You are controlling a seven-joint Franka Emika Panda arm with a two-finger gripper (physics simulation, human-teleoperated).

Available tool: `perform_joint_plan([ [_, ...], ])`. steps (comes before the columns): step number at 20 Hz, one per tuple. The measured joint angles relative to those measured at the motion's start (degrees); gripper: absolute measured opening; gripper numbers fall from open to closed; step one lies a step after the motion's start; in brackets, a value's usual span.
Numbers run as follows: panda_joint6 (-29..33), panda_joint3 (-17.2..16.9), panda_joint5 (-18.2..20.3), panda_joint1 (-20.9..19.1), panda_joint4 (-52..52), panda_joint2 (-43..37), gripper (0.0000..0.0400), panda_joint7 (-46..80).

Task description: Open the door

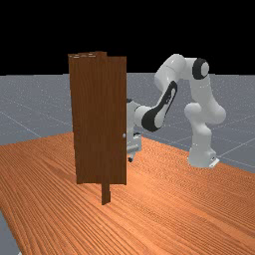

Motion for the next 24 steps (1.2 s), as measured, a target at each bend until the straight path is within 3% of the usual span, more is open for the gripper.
perform_joint_plan([
  [1, 0.0, 0.0, 0.0, 0.0, 0.0, 0.0, 0.0243, 0.0],
  [2, 0.0, 0.0, 0.0, 0.0, 0.0, 0.0, 0.0148, 0.0],
  [3, 0.0, 0.0, 0.0, 0.0, 0.0, 0.0, 0.009, 0.0],
  [5, 0.0, 0.0, 0.0, 0.0, 0.0, 0.0, 0.0033, 0.0],
  [8, -0.2, -1.1, -2.8, 1.1, 0.1, 0.0, 0.0007, 2.3],
  [9, -6.3, -0.1, -0.3, 0.1, 3.7, 1.6, 0.0004, 0.0],
  [11, -8.1, -0.2, -0.5, 0.2, 2.0, 0.3, 0.0002, 0.0],
  [12, -0.2, -2.7, -8.9, 3.1, -6.4, -4.3, 0.0001, 7.7],
  [13, -5.6, -0.5, -1.4, 0.5, -6.5, -5.2, 0.0001, 0.6],
  [14, 2.2, -2.1, -9.9, 2.4, -15.4, -10.6, 0.0, 8.5],
  [16, 4.6, -1.5, -9.8, 1.6, -23.3, -16.3, 0.0, 8.3],
  [17, 1.4, -1.0, -4.2, 0.9, -23.5, -17.0, 0.0, 2.8],
  [18, 5.8, -1.3, -4.6, 0.9, -28.1, -20.0, 0.0, 7.8],
  [20, 4.6, 0.3, -3.3, 2.2, -27.6, -19.8, 0.0, 22.6],
  [22, 3.4, 3.9, -1.3, 6.4, -25.2, -18.1, 0.0, 45.5],
  [24, 1.5, 7.1, -0.8, 12.8, -19.7, -14.3, 0.0, 59.9],
])
